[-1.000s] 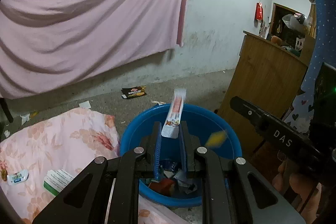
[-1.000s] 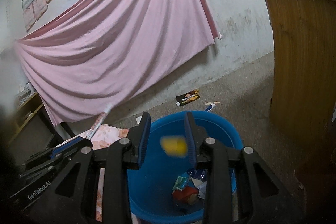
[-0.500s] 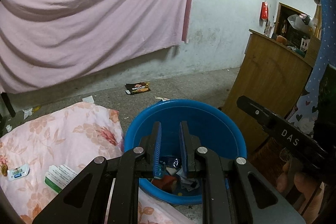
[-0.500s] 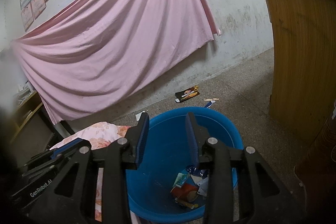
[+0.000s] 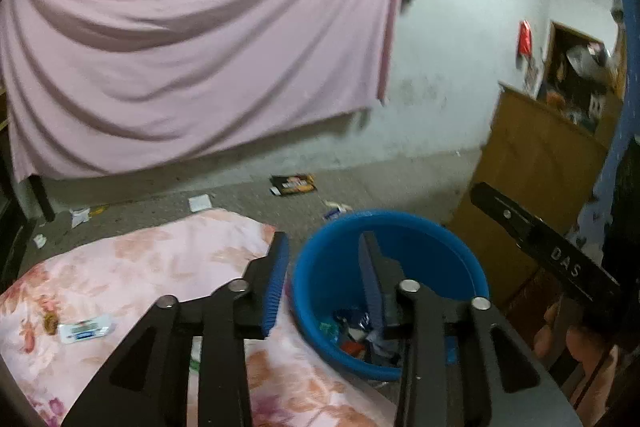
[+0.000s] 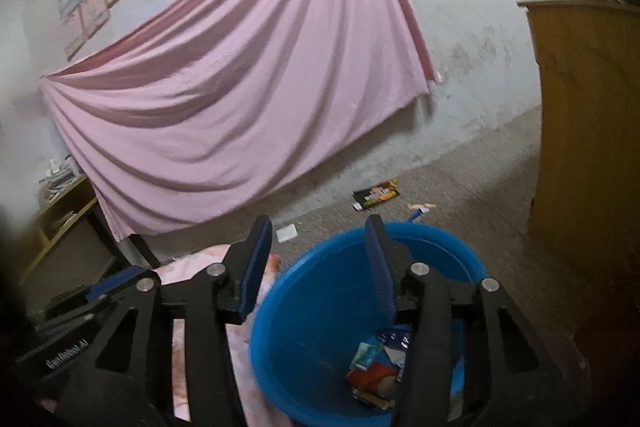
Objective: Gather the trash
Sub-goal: 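Move both tools back over the bed toward the remaining items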
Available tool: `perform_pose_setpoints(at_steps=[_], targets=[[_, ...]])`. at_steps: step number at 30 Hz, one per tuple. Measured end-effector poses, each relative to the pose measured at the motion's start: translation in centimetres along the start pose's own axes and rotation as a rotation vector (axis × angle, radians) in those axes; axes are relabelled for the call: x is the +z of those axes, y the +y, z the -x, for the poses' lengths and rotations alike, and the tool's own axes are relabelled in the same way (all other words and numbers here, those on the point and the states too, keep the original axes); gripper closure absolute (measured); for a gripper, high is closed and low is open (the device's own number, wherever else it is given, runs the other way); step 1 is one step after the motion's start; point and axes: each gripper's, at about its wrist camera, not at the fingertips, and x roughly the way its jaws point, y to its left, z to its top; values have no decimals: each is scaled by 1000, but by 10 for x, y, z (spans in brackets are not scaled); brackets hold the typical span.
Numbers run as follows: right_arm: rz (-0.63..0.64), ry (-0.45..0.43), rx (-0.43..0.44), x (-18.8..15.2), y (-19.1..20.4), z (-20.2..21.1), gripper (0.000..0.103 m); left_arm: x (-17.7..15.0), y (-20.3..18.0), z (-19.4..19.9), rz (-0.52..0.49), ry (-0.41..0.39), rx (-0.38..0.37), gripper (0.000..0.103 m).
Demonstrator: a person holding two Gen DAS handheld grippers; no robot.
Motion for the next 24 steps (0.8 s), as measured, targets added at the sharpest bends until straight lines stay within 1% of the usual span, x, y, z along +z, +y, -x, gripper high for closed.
perform_pose_setpoints(at_steps=[4,10,13,14,15,17,18,21,23,24], targets=[[31,-66,49,3,20,8,15,2,26,28,29,-54,55,70],[65,-143,114,6,52,15,1,-2,63,67,81,-155,100,57],[72,-170,148,5,70,14,0,-7,81,87,114,-211,135,45],[74,-178,161,4,76,13,0,-8,88,92,128,-229,148,37],[76,-182,169,3,80,12,0,-11,97,100,146,-251,167,27],[82,-196,193,2,93,10,0,-15,109,110,172,-281,194,16],[84,-204,202,0,100,8,0,-17,117,116,188,-299,213,13],[95,-224,241,-6,118,6,0,-22,135,130,207,-330,266,9],[105,-229,265,-10,128,4,0,-26,146,138,212,-349,305,2],[114,-230,281,-12,135,3,0,-30,151,143,220,-366,324,2]])
